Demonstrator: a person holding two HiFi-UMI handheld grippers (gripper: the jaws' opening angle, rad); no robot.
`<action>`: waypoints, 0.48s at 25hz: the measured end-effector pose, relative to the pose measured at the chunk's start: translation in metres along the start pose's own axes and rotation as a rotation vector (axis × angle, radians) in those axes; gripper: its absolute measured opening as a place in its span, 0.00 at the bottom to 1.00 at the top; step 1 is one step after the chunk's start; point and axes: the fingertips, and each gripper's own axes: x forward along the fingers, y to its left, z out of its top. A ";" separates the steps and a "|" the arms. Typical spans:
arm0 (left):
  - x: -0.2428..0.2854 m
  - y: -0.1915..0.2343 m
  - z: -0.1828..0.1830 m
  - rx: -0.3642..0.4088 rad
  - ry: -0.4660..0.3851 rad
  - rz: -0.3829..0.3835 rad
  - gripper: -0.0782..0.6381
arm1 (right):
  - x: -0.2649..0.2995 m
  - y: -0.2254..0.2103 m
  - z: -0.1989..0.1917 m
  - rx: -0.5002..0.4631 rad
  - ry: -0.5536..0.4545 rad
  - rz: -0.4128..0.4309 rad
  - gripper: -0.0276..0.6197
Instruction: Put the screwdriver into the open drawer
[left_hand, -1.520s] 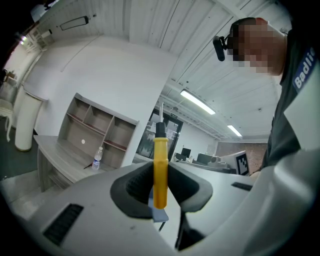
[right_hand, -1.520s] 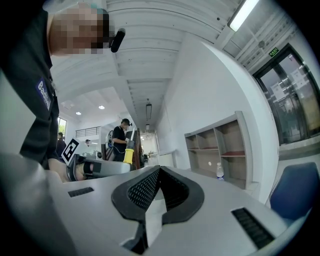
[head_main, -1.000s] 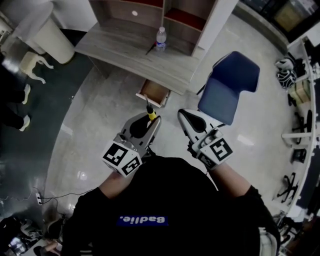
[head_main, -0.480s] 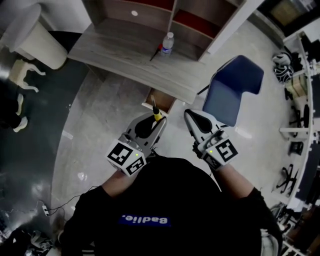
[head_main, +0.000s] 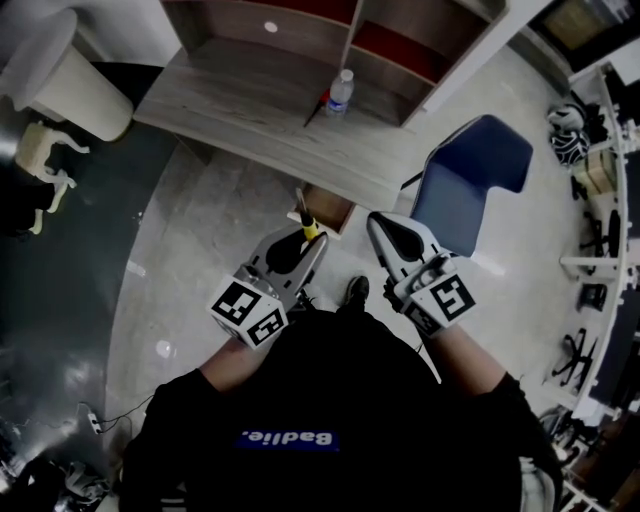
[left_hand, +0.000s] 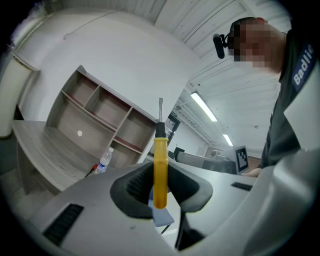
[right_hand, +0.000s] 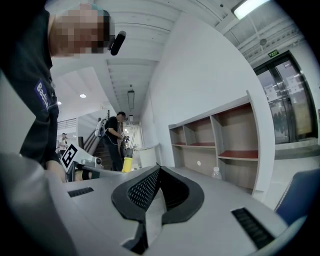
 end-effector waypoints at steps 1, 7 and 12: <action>0.003 0.003 -0.001 -0.005 0.001 0.006 0.22 | 0.002 -0.003 -0.001 0.002 0.003 0.005 0.09; 0.022 0.006 -0.007 -0.017 -0.005 0.058 0.22 | 0.003 -0.024 -0.007 0.013 0.024 0.056 0.09; 0.040 0.011 -0.016 -0.048 -0.016 0.134 0.22 | 0.010 -0.044 -0.010 0.027 0.042 0.136 0.09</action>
